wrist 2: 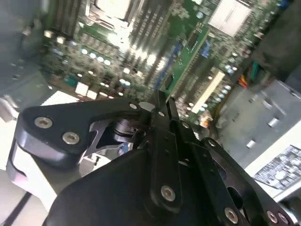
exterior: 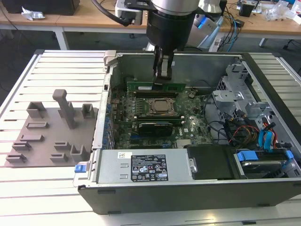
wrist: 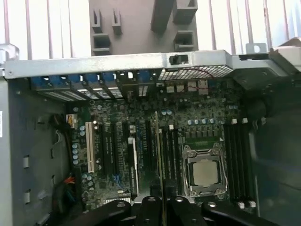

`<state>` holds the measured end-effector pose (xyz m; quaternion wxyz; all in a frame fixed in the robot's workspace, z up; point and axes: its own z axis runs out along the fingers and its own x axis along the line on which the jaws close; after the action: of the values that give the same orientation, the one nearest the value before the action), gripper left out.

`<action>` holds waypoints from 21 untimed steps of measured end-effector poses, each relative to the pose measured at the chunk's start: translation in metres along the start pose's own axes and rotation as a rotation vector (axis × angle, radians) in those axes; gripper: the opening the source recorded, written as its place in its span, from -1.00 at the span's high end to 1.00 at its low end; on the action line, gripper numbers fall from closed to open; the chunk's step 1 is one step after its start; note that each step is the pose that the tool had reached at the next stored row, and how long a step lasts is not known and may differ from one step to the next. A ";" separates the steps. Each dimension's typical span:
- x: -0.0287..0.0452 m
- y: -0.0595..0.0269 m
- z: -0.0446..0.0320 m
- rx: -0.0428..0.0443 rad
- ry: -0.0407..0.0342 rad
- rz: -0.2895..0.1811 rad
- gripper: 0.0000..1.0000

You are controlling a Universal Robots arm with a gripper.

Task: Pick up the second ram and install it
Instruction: 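Pick up the second ram and move it above second insertion slot, then insert the second ram into the second slot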

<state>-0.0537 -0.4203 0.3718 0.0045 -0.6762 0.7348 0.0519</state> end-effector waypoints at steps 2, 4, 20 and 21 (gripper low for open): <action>-0.0001 -0.0022 0.0027 -0.0011 -0.0243 0.009 0.73; -0.0025 -0.0115 0.0064 -0.0013 -0.0243 0.011 0.73; -0.0046 -0.0239 0.0092 -0.0015 -0.0245 0.012 0.73; -0.0044 -0.0240 0.0103 -0.0016 -0.0244 0.012 0.73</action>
<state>-0.0301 -0.4170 0.3602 0.0126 -0.6710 0.7389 0.0608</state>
